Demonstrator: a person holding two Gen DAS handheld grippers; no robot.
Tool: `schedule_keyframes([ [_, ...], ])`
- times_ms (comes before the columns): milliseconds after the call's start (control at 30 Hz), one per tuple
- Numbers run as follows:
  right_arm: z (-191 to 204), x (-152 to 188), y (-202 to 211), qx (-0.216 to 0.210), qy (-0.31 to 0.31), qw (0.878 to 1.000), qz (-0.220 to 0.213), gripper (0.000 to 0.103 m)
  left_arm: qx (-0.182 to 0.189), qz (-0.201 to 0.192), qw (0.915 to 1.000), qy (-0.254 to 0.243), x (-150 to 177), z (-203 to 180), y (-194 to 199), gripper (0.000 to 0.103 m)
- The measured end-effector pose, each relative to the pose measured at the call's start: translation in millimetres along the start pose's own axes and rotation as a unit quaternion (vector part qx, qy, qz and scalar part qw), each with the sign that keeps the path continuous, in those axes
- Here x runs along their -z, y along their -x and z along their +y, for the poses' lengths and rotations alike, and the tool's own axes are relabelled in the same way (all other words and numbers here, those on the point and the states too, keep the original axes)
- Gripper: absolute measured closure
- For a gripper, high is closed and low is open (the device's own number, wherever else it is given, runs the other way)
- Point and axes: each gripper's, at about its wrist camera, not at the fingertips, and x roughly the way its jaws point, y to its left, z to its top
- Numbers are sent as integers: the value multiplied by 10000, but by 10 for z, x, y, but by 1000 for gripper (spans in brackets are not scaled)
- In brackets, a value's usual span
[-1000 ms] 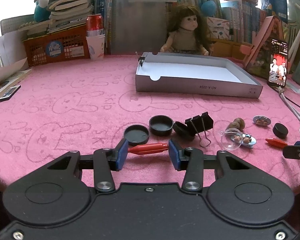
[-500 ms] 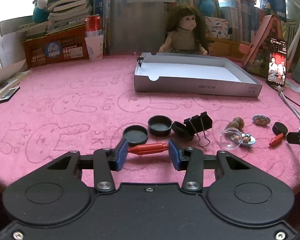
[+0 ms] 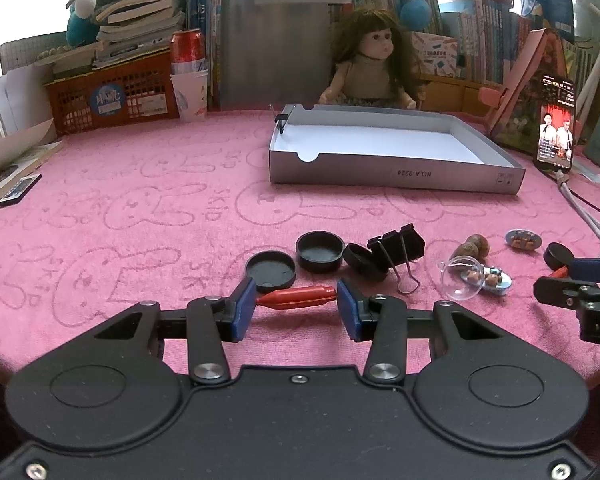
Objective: Organize rigid objects
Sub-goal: 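Carry the red crayons in both tools over the grey tray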
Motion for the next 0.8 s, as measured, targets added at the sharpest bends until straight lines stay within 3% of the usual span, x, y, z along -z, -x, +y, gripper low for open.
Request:
schedule_keyframes([
  [267,33,16,-62,86,106,9999,-60,30,24,-10,10000,-62,-3,-42,7,61],
  [367,33,26,-65,34,102,9999,-25,52,42,-11,10000,-88,-5,-54,8,61],
  [800,-46,-206,-7,142,-357,9992,-121,54,145,-287,9994,-160,-228,-101,41,61],
])
